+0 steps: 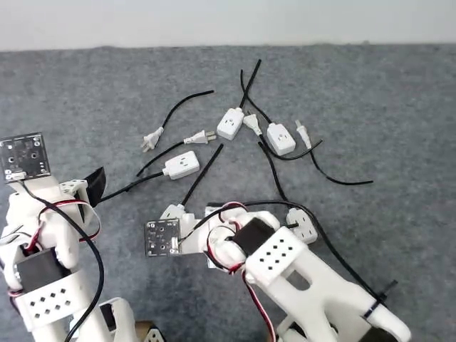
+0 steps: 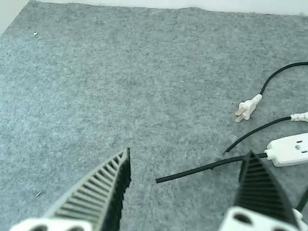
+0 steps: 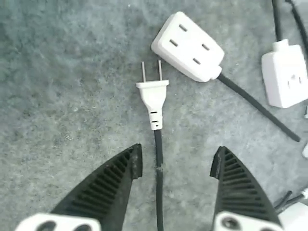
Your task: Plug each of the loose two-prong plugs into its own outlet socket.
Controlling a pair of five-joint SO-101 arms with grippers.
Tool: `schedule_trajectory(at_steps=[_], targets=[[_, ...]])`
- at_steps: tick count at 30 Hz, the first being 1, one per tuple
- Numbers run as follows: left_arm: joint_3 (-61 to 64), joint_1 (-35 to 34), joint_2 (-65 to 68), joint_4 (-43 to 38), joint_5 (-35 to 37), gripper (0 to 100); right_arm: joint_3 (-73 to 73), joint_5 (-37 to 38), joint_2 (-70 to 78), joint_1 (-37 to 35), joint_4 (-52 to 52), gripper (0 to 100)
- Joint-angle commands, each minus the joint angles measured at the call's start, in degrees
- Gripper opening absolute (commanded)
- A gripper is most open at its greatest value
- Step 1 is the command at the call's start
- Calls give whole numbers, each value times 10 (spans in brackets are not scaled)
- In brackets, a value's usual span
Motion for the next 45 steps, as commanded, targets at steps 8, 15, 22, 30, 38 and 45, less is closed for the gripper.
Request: schedule_trajectory(at_steps=[8, 15, 22, 30, 38, 45], targets=[[-2, -4, 0, -17, -6, 352, -27, 10, 116, 5, -79, 246], [-1, -4, 2, -17, -6, 352, -64, 7, 177, 6, -84, 246], [6, -3, -1, -19, -6, 352, -96, 10, 240, 7, -87, 246], [6, -3, -1, -19, -6, 352, -135, 8, 305, 7, -85, 246], [6, -3, -1, -18, -6, 352, -140, 7, 327, 7, -88, 246], [6, -3, -1, -18, -6, 352, -140, 10, 327, 7, -89, 245]])
